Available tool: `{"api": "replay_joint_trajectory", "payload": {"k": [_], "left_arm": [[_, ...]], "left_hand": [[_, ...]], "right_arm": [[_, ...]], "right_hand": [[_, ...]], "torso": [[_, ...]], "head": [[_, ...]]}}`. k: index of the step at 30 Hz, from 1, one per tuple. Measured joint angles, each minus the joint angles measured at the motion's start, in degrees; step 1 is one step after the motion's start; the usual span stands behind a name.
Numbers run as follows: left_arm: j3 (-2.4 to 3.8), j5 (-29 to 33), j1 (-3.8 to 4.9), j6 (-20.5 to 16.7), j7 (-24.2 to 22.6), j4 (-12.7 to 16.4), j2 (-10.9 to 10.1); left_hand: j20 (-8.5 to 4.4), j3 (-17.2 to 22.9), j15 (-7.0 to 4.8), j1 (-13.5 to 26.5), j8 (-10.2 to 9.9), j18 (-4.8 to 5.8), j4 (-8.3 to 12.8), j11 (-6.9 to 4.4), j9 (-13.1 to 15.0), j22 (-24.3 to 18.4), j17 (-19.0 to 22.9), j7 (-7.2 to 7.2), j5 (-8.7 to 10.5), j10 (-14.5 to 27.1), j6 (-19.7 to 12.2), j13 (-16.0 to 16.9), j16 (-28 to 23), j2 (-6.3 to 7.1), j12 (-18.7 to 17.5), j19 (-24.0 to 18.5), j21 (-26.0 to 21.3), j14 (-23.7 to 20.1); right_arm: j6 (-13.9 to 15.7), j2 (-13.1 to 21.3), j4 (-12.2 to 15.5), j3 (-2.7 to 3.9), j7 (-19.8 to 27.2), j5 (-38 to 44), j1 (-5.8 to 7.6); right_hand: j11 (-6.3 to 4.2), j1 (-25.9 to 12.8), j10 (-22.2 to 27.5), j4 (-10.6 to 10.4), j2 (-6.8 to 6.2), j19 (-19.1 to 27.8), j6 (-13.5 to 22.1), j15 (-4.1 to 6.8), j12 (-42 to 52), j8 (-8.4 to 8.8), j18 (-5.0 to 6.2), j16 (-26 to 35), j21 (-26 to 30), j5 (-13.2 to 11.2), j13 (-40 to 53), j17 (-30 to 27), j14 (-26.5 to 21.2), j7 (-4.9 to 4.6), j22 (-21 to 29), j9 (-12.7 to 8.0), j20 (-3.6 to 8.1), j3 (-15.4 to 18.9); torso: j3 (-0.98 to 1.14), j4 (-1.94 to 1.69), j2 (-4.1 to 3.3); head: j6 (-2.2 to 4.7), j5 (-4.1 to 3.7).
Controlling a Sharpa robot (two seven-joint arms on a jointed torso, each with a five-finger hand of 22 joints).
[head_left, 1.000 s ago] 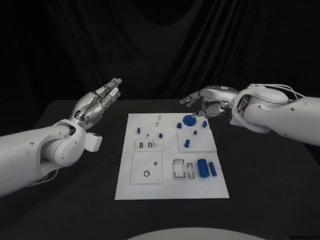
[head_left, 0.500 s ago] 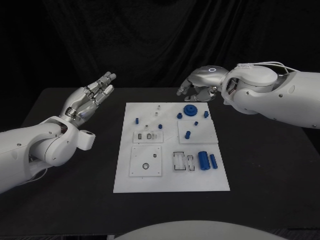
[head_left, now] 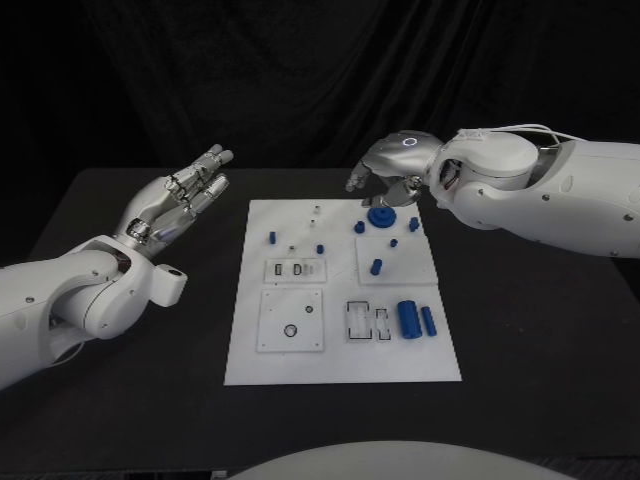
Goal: Assemble the parts on the task board
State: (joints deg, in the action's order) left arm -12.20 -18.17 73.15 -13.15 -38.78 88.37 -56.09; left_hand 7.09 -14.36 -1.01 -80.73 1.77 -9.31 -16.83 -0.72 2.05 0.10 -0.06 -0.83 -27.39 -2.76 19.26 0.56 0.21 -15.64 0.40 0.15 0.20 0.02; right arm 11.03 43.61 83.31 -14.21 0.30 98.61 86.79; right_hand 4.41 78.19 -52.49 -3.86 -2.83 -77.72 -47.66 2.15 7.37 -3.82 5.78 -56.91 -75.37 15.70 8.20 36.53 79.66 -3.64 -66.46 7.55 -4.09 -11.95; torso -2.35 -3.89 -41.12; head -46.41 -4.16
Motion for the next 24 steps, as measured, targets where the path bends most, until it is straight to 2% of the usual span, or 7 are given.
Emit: {"api": "replay_joint_trajectory", "payload": {"k": [2, 6, 8, 12, 16, 21, 24], "left_arm": [[0.00, -0.21, 0.01, -0.07, 0.00, 0.01, 0.00], [0.00, -0.51, 0.01, -0.07, 0.00, 0.00, 0.06], [0.00, -0.62, 0.03, -0.04, -0.01, -0.08, 0.14], [0.01, -0.75, 0.04, 0.07, -0.01, -0.32, 0.53], [0.01, -0.86, 0.04, 0.22, -0.02, -0.55, 0.69], [0.01, -0.92, 0.04, 0.41, -0.02, -0.79, 0.74], [0.01, -0.94, 0.05, 0.58, -0.02, -0.91, 0.84]], "left_hand": [[0.00, 0.00, 0.00, 0.00, 0.00, 0.00, 0.00, 0.00, 0.00, 0.00, 0.00, 0.00, 0.00, 0.00, 0.00, 0.00, 0.00, 0.00, 0.00, 0.00, 0.00, 0.00], [0.00, 0.00, 0.00, -0.22, 0.00, 0.00, 0.00, 0.22, -0.01, 0.00, -0.01, 0.11, 0.00, 0.22, -0.54, 0.00, 0.00, -0.22, 0.00, 0.00, 0.00, 0.00], [0.00, 0.00, 0.00, -0.22, 0.00, 0.00, 0.00, 0.22, -0.01, 0.00, -0.01, 0.11, 0.00, 0.22, -0.54, -0.01, 0.00, -0.22, 0.00, 0.00, 0.00, 0.00], [0.00, 0.00, 0.00, -0.22, 0.00, 0.00, 0.00, 0.22, -0.01, 0.00, -0.02, 0.11, 0.00, 0.22, -0.54, -0.01, 0.00, -0.22, 0.00, 0.00, 0.00, 0.00], [0.00, 0.00, 0.00, -0.22, 0.00, 0.00, 0.00, 0.22, -0.01, -0.01, -0.03, 0.11, 0.00, 0.22, -0.54, -0.01, 0.00, -0.22, 0.00, 0.00, 0.00, 0.00], [0.00, 0.00, 0.00, -0.22, 0.00, 0.00, 0.00, 0.22, -0.02, -0.04, -0.03, 0.11, 0.00, 0.22, -0.54, -0.06, 0.00, -0.22, -0.01, 0.00, 0.00, 0.00], [0.00, 0.00, 0.00, -0.22, 0.00, 0.00, 0.00, 0.22, -0.02, -0.05, -0.03, 0.11, 0.00, 0.22, -0.54, -0.06, 0.00, -0.22, -0.01, 0.00, 0.00, 0.00]], "right_arm": [[-0.25, -0.08, 0.00, 0.00, -0.39, 0.46, -0.05], [-1.10, -0.20, -0.11, 0.00, -1.14, 1.07, -0.22], [-1.65, -0.33, -0.21, 0.00, -1.50, 1.30, -0.33], [-2.59, -0.40, -0.57, 0.03, -2.00, 1.61, -0.85], [-3.34, -0.58, -1.19, 0.02, -2.33, 1.83, -1.75], [-3.44, -0.92, -2.14, -0.01, -2.40, 1.96, -3.03], [-3.31, -1.25, -2.72, -0.01, -2.38, 2.01, -3.58]], "right_hand": [[0.20, -0.15, 0.20, 0.00, -0.15, -0.20, 0.49, -0.25, -0.11, 0.00, 0.01, -0.22, -0.29, 0.00, -0.14, 0.24, 0.25, -0.16, -0.57, -0.24, -0.20, 0.00], [0.45, -0.25, -0.05, 0.00, -0.65, -0.51, 1.74, -0.42, -0.34, 0.00, 0.00, -0.54, -0.88, -0.34, -0.40, 0.48, 0.42, 0.91, -1.34, -0.74, -0.51, 0.00], [0.51, -0.24, -0.11, 0.00, -0.65, -0.51, 1.94, -0.42, -0.67, 0.00, 0.00, -0.54, -0.89, -0.34, -0.49, 0.45, 0.42, 1.12, -1.40, -0.82, -0.51, 0.00], [0.51, -0.24, -0.11, 0.00, -0.65, -0.51, 1.41, -0.42, -1.12, 0.00, 0.01, -0.54, -0.89, 1.38, -0.78, 0.27, 0.42, 1.65, -1.51, -0.81, -0.51, 0.00], [0.51, -0.24, -0.11, 0.00, -0.65, -0.51, 1.35, -0.42, -1.12, 0.00, 0.01, -0.60, -0.89, 1.38, -0.77, 0.29, 0.42, 1.58, -1.68, -0.81, -0.51, 0.00], [0.51, -0.24, -1.38, -0.01, -0.65, -0.72, 0.29, -0.41, -1.12, -0.28, 0.02, -1.43, -1.33, 1.38, -0.77, 1.35, 0.83, 0.93, -2.61, -0.65, -0.31, -0.31], [0.61, -0.24, -1.47, -0.01, -0.64, -0.72, 0.27, -0.41, -1.12, -0.28, 0.02, -1.69, -1.33, 1.38, -0.77, 1.56, 0.83, 0.91, -2.80, -0.63, -0.31, -0.31]], "torso": [[-0.01, -0.02, -0.07], [-0.01, -0.03, -0.08], [-0.02, -0.02, -0.08], [-0.03, 0.01, -0.10], [-0.03, 0.03, -0.17], [0.01, 0.08, -0.25], [0.04, 0.08, -0.30]], "head": [[-0.01, 0.20], [0.05, 0.36], [0.25, 0.35], [0.65, -0.03], [0.37, -0.07], [-0.07, 0.35], [-0.20, 0.49]]}}
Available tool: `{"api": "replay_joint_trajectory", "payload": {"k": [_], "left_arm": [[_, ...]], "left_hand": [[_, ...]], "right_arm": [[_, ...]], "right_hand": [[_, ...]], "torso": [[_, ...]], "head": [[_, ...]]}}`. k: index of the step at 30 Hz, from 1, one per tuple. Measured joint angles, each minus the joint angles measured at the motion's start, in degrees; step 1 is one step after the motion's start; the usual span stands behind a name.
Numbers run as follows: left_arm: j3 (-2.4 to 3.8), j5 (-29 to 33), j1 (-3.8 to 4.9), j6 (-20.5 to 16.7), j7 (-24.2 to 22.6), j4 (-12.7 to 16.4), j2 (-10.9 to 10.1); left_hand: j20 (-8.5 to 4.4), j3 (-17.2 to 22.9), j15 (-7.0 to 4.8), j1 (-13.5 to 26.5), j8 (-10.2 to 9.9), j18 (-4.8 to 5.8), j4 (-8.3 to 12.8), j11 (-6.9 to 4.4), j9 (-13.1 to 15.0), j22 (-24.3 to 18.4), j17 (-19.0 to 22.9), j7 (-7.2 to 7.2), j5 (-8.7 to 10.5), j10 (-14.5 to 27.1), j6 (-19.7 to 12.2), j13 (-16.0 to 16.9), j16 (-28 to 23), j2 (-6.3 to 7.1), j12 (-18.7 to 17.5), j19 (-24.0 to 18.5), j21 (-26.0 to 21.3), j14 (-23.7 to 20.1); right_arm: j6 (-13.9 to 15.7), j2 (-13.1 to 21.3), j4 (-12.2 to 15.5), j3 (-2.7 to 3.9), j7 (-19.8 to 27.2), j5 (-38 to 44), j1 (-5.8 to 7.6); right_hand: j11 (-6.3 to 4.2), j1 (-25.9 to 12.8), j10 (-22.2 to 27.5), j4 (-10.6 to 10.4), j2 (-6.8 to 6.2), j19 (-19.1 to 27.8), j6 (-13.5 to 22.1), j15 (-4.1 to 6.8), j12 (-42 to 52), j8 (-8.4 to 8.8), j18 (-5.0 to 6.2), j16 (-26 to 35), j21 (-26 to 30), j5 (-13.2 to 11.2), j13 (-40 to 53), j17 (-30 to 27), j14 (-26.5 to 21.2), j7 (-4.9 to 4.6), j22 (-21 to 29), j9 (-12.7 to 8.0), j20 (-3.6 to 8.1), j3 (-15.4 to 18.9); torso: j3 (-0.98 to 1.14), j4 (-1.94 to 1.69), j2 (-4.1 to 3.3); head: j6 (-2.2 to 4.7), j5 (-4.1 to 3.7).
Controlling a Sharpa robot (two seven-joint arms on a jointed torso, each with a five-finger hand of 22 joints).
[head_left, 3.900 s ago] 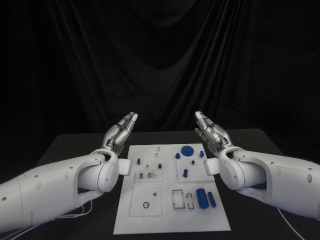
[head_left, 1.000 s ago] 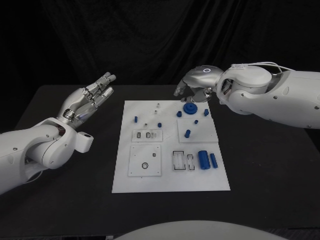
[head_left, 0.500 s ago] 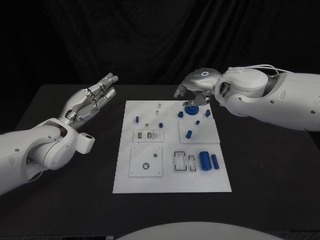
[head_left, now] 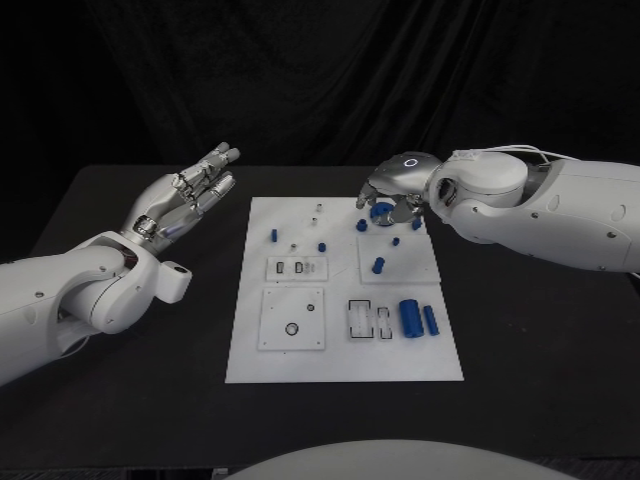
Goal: Assemble the parts on the task board
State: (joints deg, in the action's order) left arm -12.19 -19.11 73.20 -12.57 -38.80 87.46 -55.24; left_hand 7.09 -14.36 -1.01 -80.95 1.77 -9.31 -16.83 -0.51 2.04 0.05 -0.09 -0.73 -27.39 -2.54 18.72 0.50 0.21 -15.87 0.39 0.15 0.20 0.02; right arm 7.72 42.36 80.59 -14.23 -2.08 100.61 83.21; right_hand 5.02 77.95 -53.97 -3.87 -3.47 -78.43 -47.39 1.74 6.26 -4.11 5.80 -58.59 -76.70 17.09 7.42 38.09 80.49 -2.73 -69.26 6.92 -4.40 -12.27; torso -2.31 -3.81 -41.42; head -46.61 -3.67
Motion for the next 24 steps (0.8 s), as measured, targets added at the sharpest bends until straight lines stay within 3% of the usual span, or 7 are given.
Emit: {"api": "replay_joint_trajectory", "payload": {"k": [12, 24], "left_arm": [[-0.01, -0.07, 0.00, 0.66, -0.01, -0.55, 0.44], [-0.01, -0.11, 0.00, 1.55, -0.01, -1.21, 0.83]], "left_hand": [[0.00, 0.00, 0.21, 0.00, 0.00, 0.00, 0.00, 0.11, -0.01, 0.00, 0.01, -0.10, -0.15, 0.11, -0.30, 0.00, 0.00, 0.00, 0.00, 0.00, 0.00, -0.21], [0.00, 0.00, 0.41, -0.23, 0.00, 0.00, 0.00, 0.20, -0.02, 0.01, 0.04, 0.01, -0.28, 0.21, -0.80, 0.00, 0.00, -0.23, 0.00, 0.00, 0.00, 0.00]], "right_arm": [[1.13, -1.18, -1.85, 0.02, 0.10, 0.11, -1.54], [3.85, -2.96, -4.20, 0.02, -0.01, 1.02, -2.35]], "right_hand": [[0.10, 0.22, -1.12, 0.34, -0.22, -0.21, -0.42, 0.00, 0.00, 0.00, 0.01, -0.23, -0.49, 0.00, -0.04, 0.12, 0.00, -0.35, -0.61, 0.09, -0.21, -0.98], [0.16, 1.07, -1.48, 0.93, -0.43, -0.20, -0.56, -0.20, -0.22, 0.00, 0.02, -0.45, -0.52, 0.85, -0.70, 0.11, 0.20, 0.08, -0.94, 0.19, -0.21, -2.72]], "torso": [[-0.07, -0.04, -0.01], [-0.13, -0.07, -0.02]], "head": [[-0.66, -0.21], [-0.97, -0.50]]}}
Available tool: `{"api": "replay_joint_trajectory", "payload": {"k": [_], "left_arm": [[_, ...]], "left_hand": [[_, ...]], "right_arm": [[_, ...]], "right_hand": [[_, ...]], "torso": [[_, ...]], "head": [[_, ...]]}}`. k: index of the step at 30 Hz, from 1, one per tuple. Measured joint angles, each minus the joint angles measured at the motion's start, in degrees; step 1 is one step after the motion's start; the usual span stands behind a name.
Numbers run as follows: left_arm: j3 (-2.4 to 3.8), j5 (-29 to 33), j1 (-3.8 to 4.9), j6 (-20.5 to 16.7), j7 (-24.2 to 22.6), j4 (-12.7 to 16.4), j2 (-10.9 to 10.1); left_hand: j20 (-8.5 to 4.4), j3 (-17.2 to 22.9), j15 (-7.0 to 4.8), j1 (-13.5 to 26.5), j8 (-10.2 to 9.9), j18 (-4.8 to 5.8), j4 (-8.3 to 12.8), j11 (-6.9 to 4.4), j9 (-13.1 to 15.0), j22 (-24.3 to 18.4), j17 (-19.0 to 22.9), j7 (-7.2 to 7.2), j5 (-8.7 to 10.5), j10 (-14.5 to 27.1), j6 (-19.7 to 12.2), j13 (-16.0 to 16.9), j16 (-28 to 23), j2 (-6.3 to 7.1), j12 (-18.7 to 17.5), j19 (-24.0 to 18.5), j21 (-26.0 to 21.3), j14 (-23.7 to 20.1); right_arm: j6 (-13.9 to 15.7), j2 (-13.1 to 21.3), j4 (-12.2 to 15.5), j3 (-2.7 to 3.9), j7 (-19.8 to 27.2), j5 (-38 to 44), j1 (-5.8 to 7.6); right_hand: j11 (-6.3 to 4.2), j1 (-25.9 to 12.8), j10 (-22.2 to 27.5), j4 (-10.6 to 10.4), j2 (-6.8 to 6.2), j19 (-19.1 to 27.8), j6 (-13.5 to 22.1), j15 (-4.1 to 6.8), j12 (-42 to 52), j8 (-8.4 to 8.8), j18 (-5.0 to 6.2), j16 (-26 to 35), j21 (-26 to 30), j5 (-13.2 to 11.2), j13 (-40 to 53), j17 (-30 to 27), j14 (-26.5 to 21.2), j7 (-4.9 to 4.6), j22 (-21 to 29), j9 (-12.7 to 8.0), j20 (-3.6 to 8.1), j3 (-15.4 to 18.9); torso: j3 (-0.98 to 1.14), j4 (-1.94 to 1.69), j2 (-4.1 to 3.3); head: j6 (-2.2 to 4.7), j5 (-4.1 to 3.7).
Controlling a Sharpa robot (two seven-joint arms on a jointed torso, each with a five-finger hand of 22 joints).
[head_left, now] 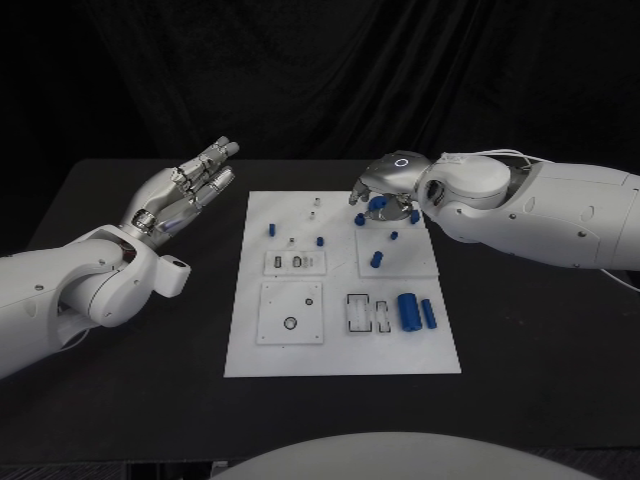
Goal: Assemble the parts on the task board
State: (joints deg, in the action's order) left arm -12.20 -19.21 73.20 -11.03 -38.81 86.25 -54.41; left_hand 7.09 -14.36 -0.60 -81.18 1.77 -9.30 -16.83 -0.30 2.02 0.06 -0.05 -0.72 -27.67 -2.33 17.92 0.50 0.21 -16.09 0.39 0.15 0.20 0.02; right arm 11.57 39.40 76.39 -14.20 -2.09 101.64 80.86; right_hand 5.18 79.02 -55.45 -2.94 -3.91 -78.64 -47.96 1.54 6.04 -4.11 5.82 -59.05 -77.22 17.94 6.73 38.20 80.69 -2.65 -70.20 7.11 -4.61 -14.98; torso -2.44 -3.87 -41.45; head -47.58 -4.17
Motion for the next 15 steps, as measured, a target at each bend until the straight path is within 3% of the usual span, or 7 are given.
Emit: {"api": "replay_joint_trajectory", "payload": {"k": [15], "left_arm": [[0.00, -0.03, 0.00, 1.02, -0.01, -0.70, 0.56]], "left_hand": [[0.20, 0.00, 0.42, 0.00, 0.00, 0.00, 0.00, 0.20, -0.01, 0.01, -0.02, 0.00, -0.01, 0.21, 0.00, 0.00, 0.00, 0.00, 0.00, -0.20, 0.00, 0.00]], "right_arm": [[0.77, -2.19, -3.43, 0.00, 0.03, 2.04, -1.14]], "right_hand": [[-0.38, -0.40, -2.22, -0.77, -0.40, -0.20, -0.96, 0.00, 0.00, 0.00, 0.01, -0.40, -0.38, -2.09, -0.14, 0.32, 0.00, 0.44, -0.91, 0.43, 0.20, -1.08]], "torso": [[0.01, 0.07, -0.08]], "head": [[-0.41, 0.18]]}}
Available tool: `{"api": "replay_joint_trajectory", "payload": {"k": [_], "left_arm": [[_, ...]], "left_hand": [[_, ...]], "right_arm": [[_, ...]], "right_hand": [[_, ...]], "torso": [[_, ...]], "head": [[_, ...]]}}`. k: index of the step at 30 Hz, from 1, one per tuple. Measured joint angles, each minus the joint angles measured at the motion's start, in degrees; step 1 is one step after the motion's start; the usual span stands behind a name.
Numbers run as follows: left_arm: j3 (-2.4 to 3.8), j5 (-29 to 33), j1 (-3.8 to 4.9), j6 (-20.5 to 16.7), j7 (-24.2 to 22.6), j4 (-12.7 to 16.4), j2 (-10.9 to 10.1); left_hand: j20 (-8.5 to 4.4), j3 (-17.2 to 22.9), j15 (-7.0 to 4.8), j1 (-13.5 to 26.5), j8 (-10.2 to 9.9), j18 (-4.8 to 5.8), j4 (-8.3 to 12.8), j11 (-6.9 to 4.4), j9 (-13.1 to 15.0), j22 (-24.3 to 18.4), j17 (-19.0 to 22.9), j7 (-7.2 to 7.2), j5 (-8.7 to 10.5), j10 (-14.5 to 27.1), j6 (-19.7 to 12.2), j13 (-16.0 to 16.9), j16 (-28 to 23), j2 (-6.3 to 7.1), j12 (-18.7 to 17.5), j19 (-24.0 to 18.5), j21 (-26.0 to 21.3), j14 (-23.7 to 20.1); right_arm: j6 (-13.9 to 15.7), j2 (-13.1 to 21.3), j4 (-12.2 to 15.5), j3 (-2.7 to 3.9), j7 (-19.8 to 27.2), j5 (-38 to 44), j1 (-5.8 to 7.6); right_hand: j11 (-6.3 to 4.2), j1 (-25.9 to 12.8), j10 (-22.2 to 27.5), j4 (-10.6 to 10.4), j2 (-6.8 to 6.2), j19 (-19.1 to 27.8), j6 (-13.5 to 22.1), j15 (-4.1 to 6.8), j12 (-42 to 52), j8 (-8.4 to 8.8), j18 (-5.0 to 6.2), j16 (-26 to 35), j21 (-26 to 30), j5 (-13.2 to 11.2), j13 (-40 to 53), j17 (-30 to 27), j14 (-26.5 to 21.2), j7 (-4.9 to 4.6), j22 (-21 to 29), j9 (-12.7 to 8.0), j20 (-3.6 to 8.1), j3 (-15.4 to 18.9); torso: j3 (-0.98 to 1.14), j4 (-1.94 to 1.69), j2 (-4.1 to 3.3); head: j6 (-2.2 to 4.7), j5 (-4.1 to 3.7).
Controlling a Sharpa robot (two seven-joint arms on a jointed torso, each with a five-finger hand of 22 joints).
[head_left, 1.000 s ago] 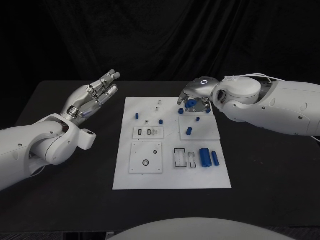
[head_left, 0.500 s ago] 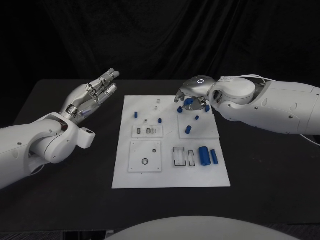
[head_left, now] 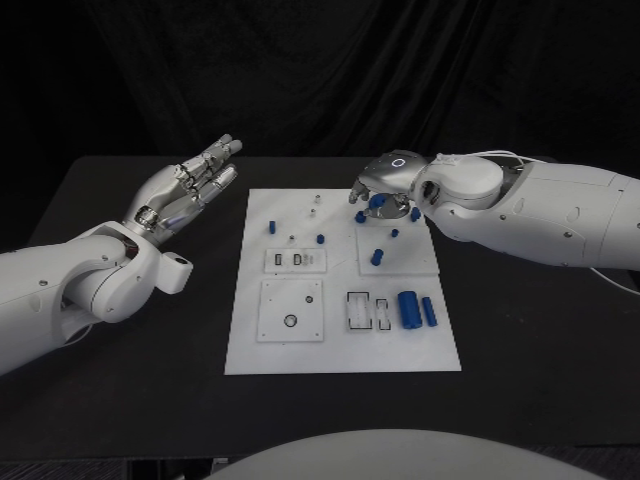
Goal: Assemble the parts on the task board
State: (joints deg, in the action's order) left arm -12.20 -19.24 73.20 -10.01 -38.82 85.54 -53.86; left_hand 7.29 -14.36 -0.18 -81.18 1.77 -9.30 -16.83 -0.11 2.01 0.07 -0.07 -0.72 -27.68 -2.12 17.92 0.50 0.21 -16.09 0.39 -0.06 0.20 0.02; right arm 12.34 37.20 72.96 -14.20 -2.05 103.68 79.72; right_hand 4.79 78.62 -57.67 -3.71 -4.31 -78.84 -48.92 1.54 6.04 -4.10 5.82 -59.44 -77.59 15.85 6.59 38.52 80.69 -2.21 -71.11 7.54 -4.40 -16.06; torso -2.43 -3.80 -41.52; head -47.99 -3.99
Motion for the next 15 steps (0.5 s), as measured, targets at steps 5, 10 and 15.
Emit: {"api": "replay_joint_trajectory", "payload": {"k": [5, 10, 15], "left_arm": [[0.00, 0.00, 0.00, 0.29, 0.00, -0.09, -0.01], [0.00, -0.01, 0.00, 0.44, 0.00, -0.13, -0.08], [0.00, -0.02, 0.00, 0.65, -0.01, -0.19, -0.09]], "left_hand": [[0.21, 0.00, -0.01, -0.23, 0.00, 0.00, 0.00, 0.20, 0.04, 0.00, -0.01, -0.86, -0.23, 0.20, 0.87, 0.00, 0.00, -0.23, 0.00, 0.21, 0.00, 0.00], [0.42, 0.00, -0.01, -0.46, 0.22, 0.00, 0.00, 0.20, 0.07, 0.01, -0.02, -1.06, -0.23, 0.20, 1.06, 0.00, 0.00, 0.00, 0.00, 0.01, 0.00, 0.00], [0.42, 0.00, -0.01, -0.46, 0.22, 0.00, 0.00, 0.20, 0.07, 0.01, -0.03, -1.05, -0.22, 0.20, 1.06, 0.00, 0.00, 0.00, 0.00, 0.01, 0.00, 0.00]], "right_arm": [[-0.03, -0.15, -0.56, 0.00, 0.02, 0.21, -0.45], [-0.12, -0.32, -1.02, 0.00, 0.05, 0.35, -0.95], [-0.20, -0.67, -1.48, 0.00, 0.12, 0.42, -1.23]], "right_hand": [[-0.07, -0.15, -0.50, -0.25, -0.15, 0.00, -0.42, 0.00, 0.45, 0.00, 0.00, -0.03, 0.00, -0.58, 0.00, 0.00, 0.00, -0.19, -0.28, 0.16, 0.00, -0.25], [-0.11, -0.15, -1.36, -0.40, -0.15, 0.00, -0.95, 0.00, 0.63, 0.00, -0.94, -0.23, -0.28, -0.81, 0.00, 0.07, 0.00, -0.06, -0.62, 0.42, 0.00, -0.40], [-0.30, -0.38, -2.35, -0.71, -0.37, -0.40, -1.60, 0.20, 1.11, 0.00, -0.94, -0.23, -0.28, -0.81, 0.10, 0.07, 0.20, -0.15, -0.89, 0.69, 0.00, -0.73]], "torso": [[0.00, 0.03, 0.00], [0.01, 0.07, 0.01], [0.01, 0.04, 0.01]], "head": [[-0.21, 0.07], [-0.43, 0.21], [-0.55, 0.25]]}}
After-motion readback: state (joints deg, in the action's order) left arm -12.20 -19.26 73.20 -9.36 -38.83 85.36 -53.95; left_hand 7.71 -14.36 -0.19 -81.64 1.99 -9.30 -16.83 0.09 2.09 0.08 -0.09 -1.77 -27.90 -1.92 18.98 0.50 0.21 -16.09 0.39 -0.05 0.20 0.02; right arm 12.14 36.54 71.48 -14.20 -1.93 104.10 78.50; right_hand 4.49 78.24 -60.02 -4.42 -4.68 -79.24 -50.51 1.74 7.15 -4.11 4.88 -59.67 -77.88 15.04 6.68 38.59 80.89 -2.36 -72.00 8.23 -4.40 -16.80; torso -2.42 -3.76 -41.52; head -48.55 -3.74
